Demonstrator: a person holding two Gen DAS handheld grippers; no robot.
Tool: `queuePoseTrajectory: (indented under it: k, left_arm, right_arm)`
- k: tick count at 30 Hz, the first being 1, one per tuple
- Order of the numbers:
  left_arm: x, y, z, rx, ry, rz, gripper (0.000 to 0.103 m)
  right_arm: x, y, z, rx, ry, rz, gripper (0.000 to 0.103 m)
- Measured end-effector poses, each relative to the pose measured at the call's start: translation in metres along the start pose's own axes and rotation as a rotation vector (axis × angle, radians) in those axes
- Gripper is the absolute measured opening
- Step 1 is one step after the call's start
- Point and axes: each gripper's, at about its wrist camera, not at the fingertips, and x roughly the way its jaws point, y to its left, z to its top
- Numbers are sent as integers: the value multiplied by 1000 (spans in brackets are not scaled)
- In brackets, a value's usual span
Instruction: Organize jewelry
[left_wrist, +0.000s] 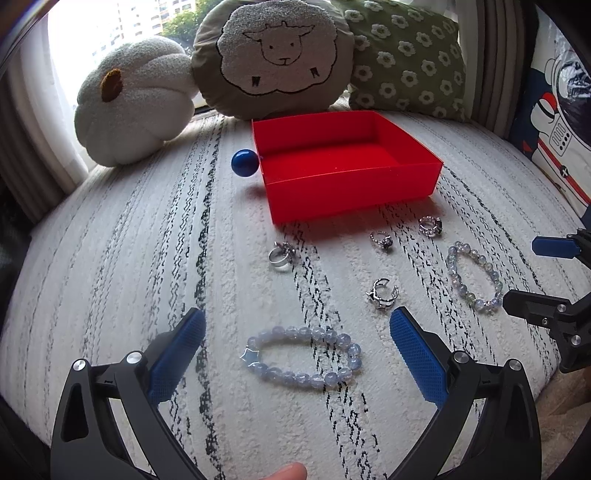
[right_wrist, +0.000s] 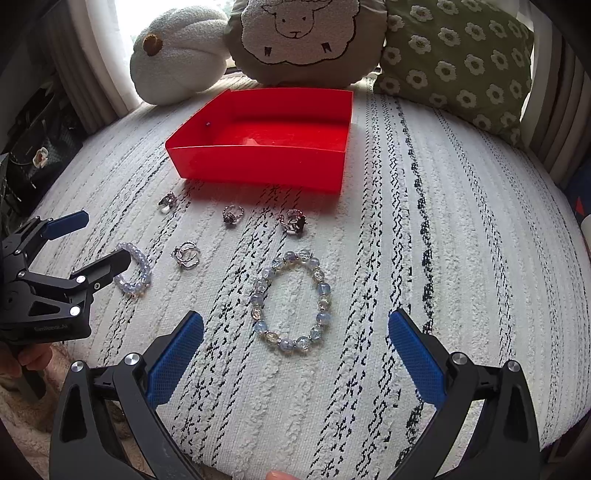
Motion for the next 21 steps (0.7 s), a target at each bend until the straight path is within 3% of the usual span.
queuePoseTrajectory:
  k: [21]
  left_arm:
    - [-2, 2, 0, -4, -1, -6, 96]
  right_arm:
    - [-5, -3, 2, 4, -5, 0, 99]
